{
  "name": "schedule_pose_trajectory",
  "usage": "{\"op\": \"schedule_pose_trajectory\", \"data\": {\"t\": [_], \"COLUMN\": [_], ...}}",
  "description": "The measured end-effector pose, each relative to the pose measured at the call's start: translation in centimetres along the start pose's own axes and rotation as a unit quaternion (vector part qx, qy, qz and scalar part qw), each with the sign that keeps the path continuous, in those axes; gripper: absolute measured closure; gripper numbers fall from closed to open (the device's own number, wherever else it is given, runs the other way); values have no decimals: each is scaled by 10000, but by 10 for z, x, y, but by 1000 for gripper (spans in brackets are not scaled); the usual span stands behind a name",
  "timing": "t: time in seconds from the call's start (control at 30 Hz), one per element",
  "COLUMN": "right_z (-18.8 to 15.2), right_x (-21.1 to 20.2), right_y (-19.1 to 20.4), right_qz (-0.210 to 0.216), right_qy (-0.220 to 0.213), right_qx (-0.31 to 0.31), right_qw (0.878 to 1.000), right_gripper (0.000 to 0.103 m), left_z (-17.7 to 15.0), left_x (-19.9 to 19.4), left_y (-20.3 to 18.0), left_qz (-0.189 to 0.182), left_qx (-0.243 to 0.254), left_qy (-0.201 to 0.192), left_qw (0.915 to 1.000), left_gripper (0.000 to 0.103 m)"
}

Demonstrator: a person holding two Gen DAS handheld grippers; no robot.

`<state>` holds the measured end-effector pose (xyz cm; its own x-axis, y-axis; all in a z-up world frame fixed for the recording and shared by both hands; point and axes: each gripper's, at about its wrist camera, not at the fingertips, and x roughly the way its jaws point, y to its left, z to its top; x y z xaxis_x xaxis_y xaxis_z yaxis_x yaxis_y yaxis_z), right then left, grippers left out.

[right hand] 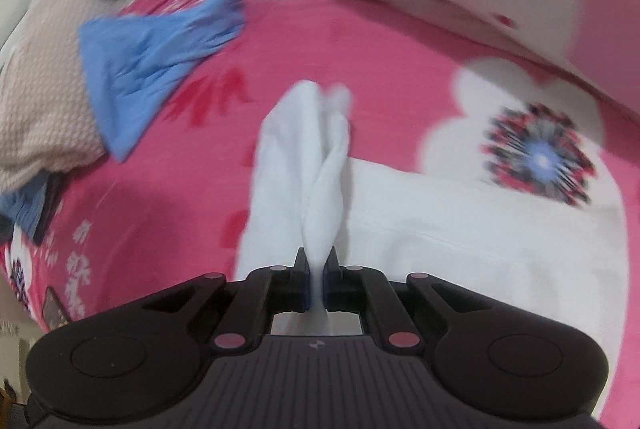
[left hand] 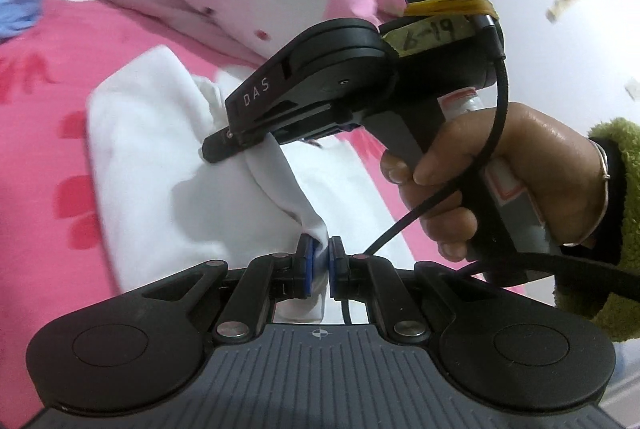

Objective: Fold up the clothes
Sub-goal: 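Pinch the sweatshirt edge with the left tool while the right tool pinches beside it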

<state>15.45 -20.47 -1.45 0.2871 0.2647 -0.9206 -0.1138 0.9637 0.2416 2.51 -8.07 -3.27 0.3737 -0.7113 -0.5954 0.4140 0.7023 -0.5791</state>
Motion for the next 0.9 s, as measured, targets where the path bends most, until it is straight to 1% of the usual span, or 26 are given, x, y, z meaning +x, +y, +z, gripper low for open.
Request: {"op": "schedule_pose_trajectory", "data": {"t": [0.13, 0.27, 0.53, 0.77, 0.9], "right_z": [-16, -31, -53, -73, -84], "right_x": [-6, -9, -32, -47, -51], "right_y": [-54, -87, -139, -177, -196], "right_qz": [-8, -38, -136, -216, -202], "right_qy": [-51, -109, -324, -390, -391], "right_qx": [474, 682, 921, 1049, 1162], "right_qw": [9989, 9976, 9951, 9935, 9922], "right_gripper": [98, 98, 98, 98, 98], "left_z": [-6, -9, -15, -21, -24], "left_x": [32, 55, 90, 122, 136], "left_y": [-17, -33, -65, -94, -104], "left_qz": [-87, -171, -345, -480, -504], "left_qx": [138, 253, 467, 627, 671], "left_qy": [257, 441, 665, 870, 972], "left_qw": [9995, 9986, 9961, 9931, 9917], "left_gripper": [98, 98, 98, 98, 98]}}
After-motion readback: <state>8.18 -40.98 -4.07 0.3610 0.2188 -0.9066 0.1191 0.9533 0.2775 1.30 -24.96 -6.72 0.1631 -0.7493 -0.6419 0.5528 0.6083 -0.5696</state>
